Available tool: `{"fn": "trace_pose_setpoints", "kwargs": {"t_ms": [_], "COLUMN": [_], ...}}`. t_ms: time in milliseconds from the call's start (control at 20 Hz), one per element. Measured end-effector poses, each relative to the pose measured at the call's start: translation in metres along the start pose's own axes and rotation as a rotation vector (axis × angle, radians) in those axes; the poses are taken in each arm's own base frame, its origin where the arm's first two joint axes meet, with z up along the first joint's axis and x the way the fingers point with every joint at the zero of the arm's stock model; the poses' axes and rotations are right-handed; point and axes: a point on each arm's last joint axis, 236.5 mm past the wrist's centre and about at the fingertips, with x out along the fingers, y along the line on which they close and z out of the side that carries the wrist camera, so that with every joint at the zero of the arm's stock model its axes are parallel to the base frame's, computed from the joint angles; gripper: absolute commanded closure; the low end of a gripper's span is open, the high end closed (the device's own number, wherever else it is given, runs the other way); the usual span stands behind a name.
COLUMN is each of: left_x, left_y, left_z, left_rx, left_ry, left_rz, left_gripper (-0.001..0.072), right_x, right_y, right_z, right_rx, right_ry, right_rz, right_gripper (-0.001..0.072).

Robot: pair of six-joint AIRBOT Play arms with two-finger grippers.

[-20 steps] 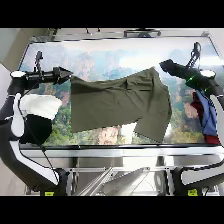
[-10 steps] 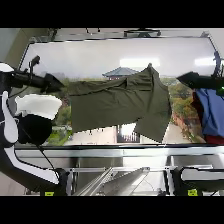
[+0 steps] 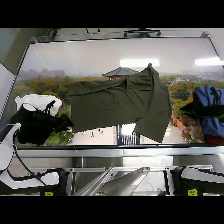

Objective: Fold the shirts.

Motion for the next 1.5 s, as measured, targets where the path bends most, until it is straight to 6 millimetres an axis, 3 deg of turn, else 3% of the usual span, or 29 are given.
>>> {"fn": "trace_pose_setpoints", "kwargs": {"t_ms": [200,300,450,700,750,800,900,1050,1200,1300,1400,1500], "left_x": [0.02,0.022,0.014,-0.01,-0.014,-0.017,-0.022,-0.033,-0.06,-0.094,-0.142,-0.2], "left_y": [-0.009,-0.018,-0.032,-0.068,-0.071,-0.075,-0.08,-0.088,-0.114,-0.15,-0.197,-0.248], "left_z": [0.001,0.017,0.044,0.063,0.066,0.067,0.071,0.076,0.079,0.077,0.069,0.049], "left_rx": [0.029,0.082,0.158,0.232,0.239,0.248,0.262,0.273,0.294,0.341,0.435,0.57], "left_ry": [-0.059,-0.126,-0.216,-0.26,-0.27,-0.27,-0.284,-0.295,-0.307,-0.338,-0.4,-0.486], "left_rz": [-0.041,-0.048,-0.042,-0.107,-0.111,-0.118,-0.121,-0.138,-0.221,-0.324,-0.434,-0.535], "left_gripper": [0.0287,0.0654,0.0679,0.0679,0.0679,0.0679,0.0677,0.0678,0.0679,0.0678,0.0678,0.0676], "right_x": [0.009,0.015,0.031,0.067,0.074,0.08,0.089,0.087,0.055,0.009,-0.056,-0.136], "right_y": [-0.003,-0.001,0.002,0.018,0.023,0.025,0.032,0.061,0.105,0.147,0.203,0.269], "right_z": [-0.014,-0.021,-0.031,-0.046,-0.047,-0.046,-0.047,-0.043,-0.017,0.015,0.042,0.052], "right_rx": [0.012,0.009,-0.002,0.007,0.011,0.009,0.008,-0.026,-0.119,-0.236,-0.401,-0.602], "right_ry": [0.029,0.05,0.097,0.178,0.184,0.183,0.186,0.178,0.079,-0.063,-0.25,-0.467], "right_rz": [-0.005,-0.002,0.001,0.055,0.075,0.078,0.092,0.17,0.244,0.28,0.309,0.318], "right_gripper": [0.0246,0.0246,0.0246,0.0254,0.0408,0.0664,0.069,0.0691,0.0691,0.0691,0.069,0.069]}}
